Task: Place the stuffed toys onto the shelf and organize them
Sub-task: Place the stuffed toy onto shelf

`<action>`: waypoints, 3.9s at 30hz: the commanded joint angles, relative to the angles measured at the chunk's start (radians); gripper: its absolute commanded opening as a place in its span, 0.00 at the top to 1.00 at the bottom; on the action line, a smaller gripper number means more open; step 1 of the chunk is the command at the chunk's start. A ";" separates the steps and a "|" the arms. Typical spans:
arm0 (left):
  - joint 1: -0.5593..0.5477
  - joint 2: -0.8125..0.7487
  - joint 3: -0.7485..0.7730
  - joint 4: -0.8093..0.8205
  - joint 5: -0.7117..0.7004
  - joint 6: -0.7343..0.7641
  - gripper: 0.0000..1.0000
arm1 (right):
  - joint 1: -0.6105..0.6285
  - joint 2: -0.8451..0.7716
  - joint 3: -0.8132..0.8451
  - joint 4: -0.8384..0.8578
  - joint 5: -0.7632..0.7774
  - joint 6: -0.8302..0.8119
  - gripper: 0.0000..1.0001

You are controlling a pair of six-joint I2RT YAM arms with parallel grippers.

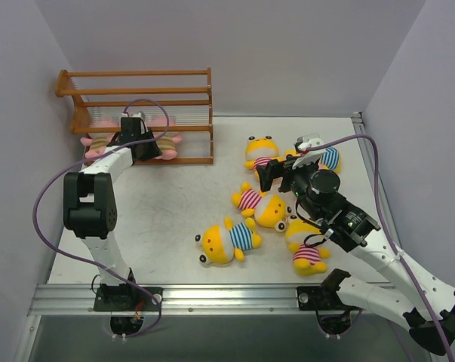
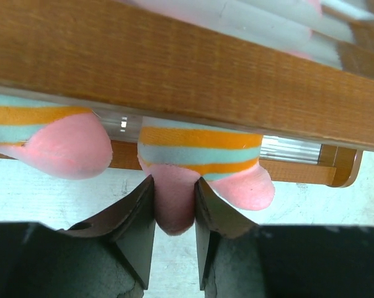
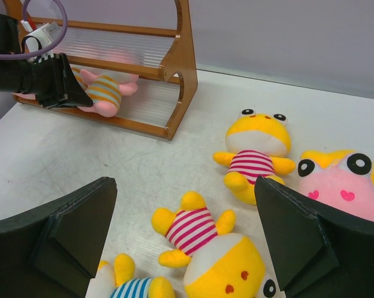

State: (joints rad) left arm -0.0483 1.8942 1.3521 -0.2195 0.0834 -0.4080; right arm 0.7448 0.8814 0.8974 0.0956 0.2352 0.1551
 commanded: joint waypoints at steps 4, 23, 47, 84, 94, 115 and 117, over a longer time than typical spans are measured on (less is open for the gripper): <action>0.019 -0.058 -0.001 0.028 -0.022 0.001 0.63 | -0.009 -0.015 -0.003 0.032 -0.004 0.003 0.01; 0.019 -0.084 -0.010 0.035 0.006 -0.003 0.43 | -0.007 -0.007 -0.002 0.032 -0.017 0.004 0.01; 0.031 -0.060 -0.059 0.176 0.134 -0.095 0.92 | -0.009 0.001 0.000 0.033 -0.031 0.004 0.00; 0.111 -0.222 -0.191 0.190 0.072 -0.109 0.28 | -0.009 0.011 -0.005 0.036 -0.076 0.004 0.01; 0.189 -0.342 -0.419 0.483 -0.033 -0.155 0.28 | -0.009 0.005 -0.012 0.044 -0.091 0.003 0.01; 0.238 -0.159 -0.328 0.582 -0.025 -0.089 0.28 | -0.007 0.039 0.000 0.038 -0.112 -0.012 0.01; 0.240 -0.144 -0.314 0.583 -0.022 -0.088 0.29 | -0.009 0.041 0.001 0.038 -0.112 -0.015 0.01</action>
State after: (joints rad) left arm 0.1852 1.7302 0.9775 0.3111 0.0418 -0.5121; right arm 0.7448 0.9199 0.8890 0.0940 0.1329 0.1539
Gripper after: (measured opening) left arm 0.714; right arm 0.993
